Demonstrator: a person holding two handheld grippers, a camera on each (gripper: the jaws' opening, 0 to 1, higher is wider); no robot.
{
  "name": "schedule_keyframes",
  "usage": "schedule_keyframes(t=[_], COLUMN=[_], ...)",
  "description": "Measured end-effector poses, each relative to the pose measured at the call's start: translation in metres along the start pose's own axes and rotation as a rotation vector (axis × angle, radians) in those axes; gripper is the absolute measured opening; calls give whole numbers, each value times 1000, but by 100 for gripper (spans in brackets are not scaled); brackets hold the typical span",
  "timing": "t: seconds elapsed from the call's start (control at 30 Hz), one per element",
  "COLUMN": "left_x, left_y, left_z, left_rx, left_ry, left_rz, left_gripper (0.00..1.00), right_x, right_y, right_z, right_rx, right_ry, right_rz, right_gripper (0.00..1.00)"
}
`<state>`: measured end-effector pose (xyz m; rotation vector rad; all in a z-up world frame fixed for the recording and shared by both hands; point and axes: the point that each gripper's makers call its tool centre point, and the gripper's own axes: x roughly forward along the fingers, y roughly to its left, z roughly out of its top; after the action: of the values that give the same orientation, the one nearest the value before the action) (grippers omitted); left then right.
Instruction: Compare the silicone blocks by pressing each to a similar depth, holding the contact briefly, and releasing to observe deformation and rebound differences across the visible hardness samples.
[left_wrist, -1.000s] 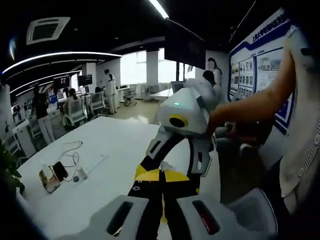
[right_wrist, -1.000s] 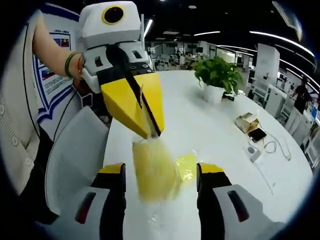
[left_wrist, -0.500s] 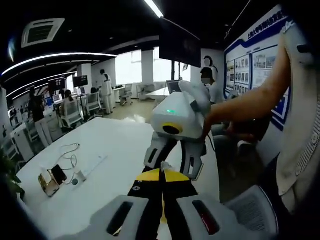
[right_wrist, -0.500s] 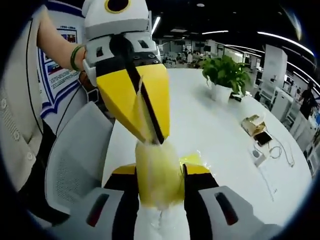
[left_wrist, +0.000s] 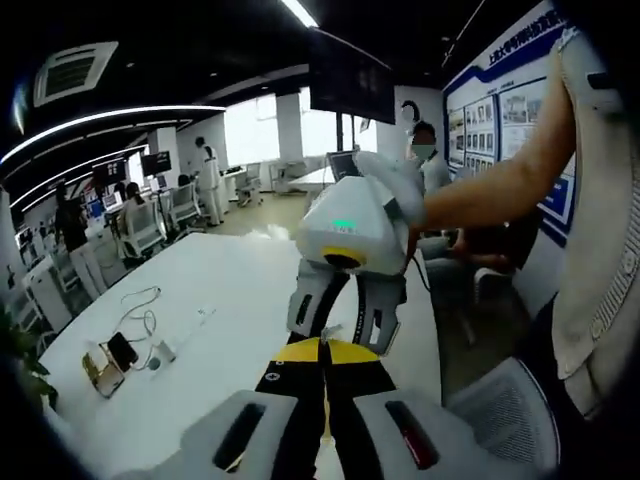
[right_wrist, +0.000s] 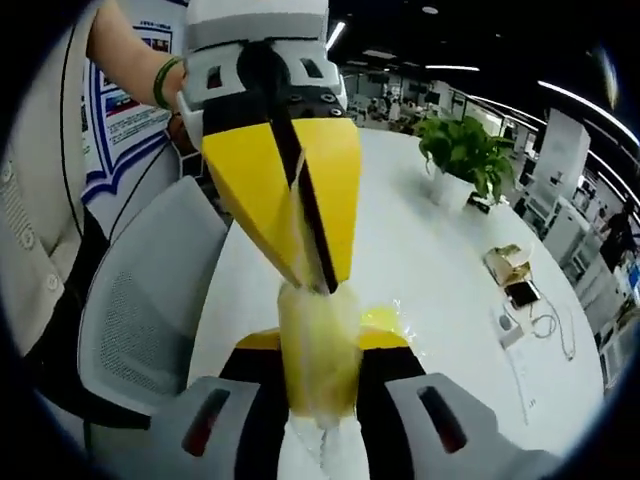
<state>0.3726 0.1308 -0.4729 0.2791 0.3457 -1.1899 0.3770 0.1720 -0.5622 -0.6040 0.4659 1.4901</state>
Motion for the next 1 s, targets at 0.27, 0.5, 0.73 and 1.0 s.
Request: schedule_keyframes(t=[0.27, 0.5, 0.73, 1.0], left_x=[2, 4, 4, 4], left_y=[-6, -7, -9, -11], left_z=[-1, 1, 0, -2], left_rx=[19, 19, 31, 27], left_ry=[8, 2, 9, 16], left_rz=[-8, -16, -14, -19], left_gripper=[0, 0, 0, 0], right_x=[-3, -6, -6, -6], right_y=[8, 10, 13, 15], right_z=[-5, -6, -7, -9], right_rx=[20, 39, 36, 30], right_ry=[29, 35, 41, 55], right_rz=[22, 15, 12, 24], right_gripper=[12, 8, 7, 7])
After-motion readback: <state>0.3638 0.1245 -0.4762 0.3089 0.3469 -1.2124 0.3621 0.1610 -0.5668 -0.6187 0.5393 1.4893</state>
